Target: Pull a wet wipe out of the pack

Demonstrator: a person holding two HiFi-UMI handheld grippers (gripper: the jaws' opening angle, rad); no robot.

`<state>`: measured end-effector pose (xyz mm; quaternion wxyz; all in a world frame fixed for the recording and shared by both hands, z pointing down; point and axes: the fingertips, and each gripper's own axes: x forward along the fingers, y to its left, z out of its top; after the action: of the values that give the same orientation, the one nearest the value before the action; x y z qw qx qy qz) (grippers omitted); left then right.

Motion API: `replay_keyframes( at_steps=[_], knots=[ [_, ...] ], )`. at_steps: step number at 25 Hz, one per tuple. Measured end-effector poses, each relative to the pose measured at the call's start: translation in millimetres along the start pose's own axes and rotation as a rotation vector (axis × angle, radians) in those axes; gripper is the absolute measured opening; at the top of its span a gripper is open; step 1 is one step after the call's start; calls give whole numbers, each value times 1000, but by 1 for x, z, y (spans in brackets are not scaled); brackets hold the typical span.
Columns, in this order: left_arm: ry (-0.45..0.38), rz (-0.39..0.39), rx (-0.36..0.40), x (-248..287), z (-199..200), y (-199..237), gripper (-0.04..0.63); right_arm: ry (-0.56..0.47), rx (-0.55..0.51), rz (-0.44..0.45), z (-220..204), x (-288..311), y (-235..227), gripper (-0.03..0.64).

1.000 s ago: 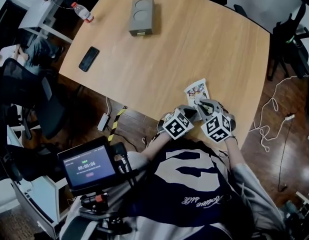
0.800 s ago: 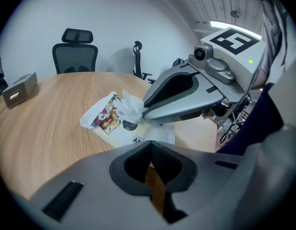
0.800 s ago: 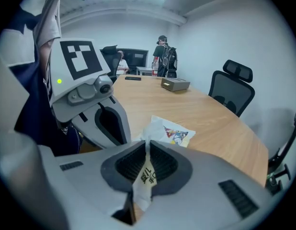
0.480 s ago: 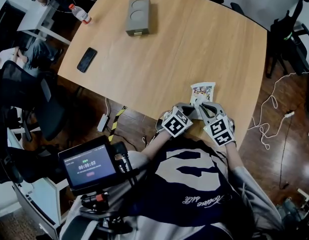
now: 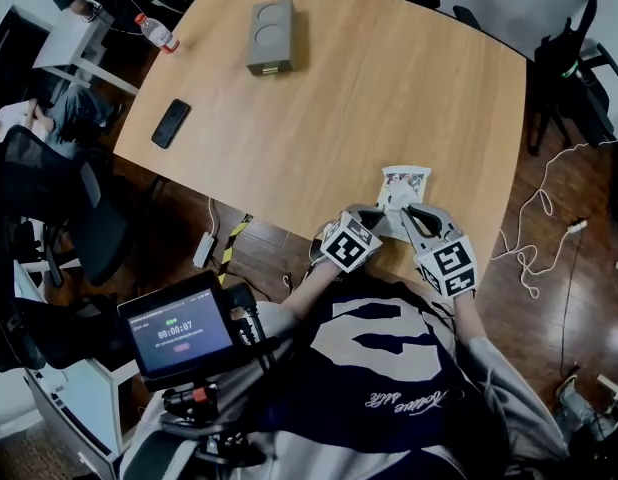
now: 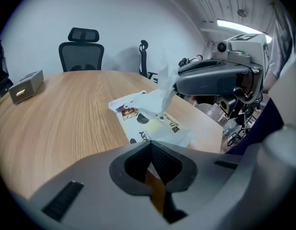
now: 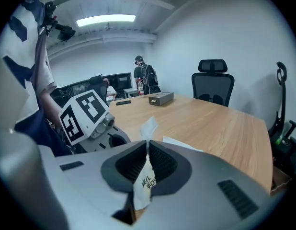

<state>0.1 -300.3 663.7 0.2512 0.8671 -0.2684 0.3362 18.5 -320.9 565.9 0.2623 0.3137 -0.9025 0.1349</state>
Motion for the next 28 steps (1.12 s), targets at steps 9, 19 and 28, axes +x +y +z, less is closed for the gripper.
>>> replay_keyframes(
  at_steps=[9, 19, 28],
  knots=[
    [-30, 18, 7, -2, 6, 12, 3, -45, 21, -17, 15, -11, -8, 17],
    [-196, 107, -113, -35, 20, -11, 3, -125, 62, -61, 4, -75, 2, 17],
    [-444, 177, -293, -88, 45, -51, 3, -142, 69, -65, -29, -128, 17, 17]
  ],
)
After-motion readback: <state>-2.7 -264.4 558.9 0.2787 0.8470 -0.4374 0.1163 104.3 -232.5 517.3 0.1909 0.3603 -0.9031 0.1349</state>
